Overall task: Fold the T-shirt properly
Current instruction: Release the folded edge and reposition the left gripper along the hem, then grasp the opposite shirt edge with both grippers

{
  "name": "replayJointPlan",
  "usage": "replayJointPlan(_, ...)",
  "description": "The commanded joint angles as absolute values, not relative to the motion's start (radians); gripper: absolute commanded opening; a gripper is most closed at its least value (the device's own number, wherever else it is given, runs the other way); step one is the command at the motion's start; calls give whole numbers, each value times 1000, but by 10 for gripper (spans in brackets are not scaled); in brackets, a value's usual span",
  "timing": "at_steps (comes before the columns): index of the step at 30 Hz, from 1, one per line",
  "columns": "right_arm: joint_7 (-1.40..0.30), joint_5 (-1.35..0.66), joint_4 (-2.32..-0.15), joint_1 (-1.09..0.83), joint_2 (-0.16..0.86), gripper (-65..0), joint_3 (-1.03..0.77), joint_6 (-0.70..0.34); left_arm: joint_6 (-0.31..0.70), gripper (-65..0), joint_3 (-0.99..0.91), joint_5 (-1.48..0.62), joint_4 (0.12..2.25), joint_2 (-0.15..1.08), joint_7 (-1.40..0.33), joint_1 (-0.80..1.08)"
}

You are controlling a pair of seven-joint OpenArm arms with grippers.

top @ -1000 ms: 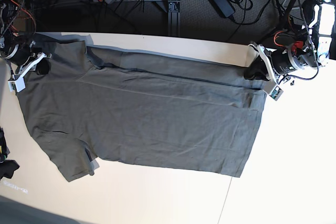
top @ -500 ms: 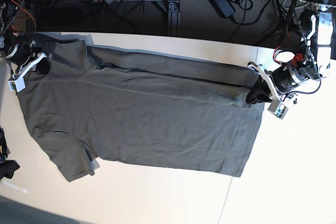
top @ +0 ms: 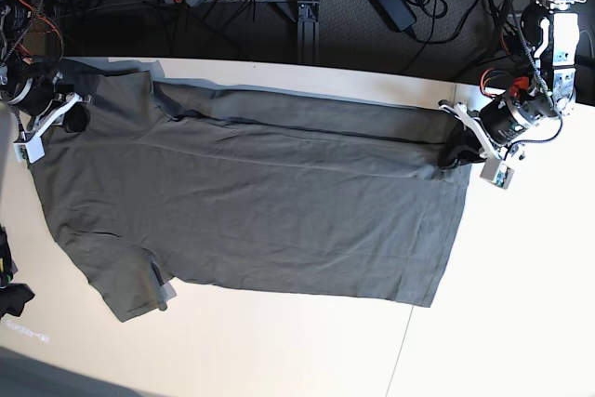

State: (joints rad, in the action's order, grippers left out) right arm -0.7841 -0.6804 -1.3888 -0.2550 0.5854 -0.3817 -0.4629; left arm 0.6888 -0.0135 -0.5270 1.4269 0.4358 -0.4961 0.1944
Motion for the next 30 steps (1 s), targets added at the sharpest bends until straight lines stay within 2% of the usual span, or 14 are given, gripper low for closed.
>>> replayJointPlan(1,-809,-662,-1395,-258,607,-650,-389,-484,698,-650,-12,-493,1430,449,-550,215)
replayJointPlan(9,-807,-663,-1395,-258,607,-650,-389,-483,698,-650,-49,-496,1503,449,-536,193)
replayJointPlan(11,-808,-662,-1395,-258,607,-650,-389,-483,698,-544,-82,-497,1555,450,-549,179)
replayJointPlan(13,-808,-662,-1395,-258,607,-650,-389,-483,698,-475,-115,-533,1609,466,-555,168)
replayJointPlan(16,-808,-662,-1395,-258,607,-650,-389,-484,698,-418,-154,-629,1658,505,-554,142)
replayJointPlan(20,-807,-662,-1395,-258,606,-650,-389,-484,698,-345,-153,-655,1645,534,-554,56)
replayJointPlan(24,-801,-662,-1395,-258,606,-650,-389,-484,636,-328,-96,-650,1497,517,-547,-88)
replayJointPlan(30,-803,-643,-1395,-258,606,-650,-389,-486,609,-328,-19,-663,1035,431,-551,-357)
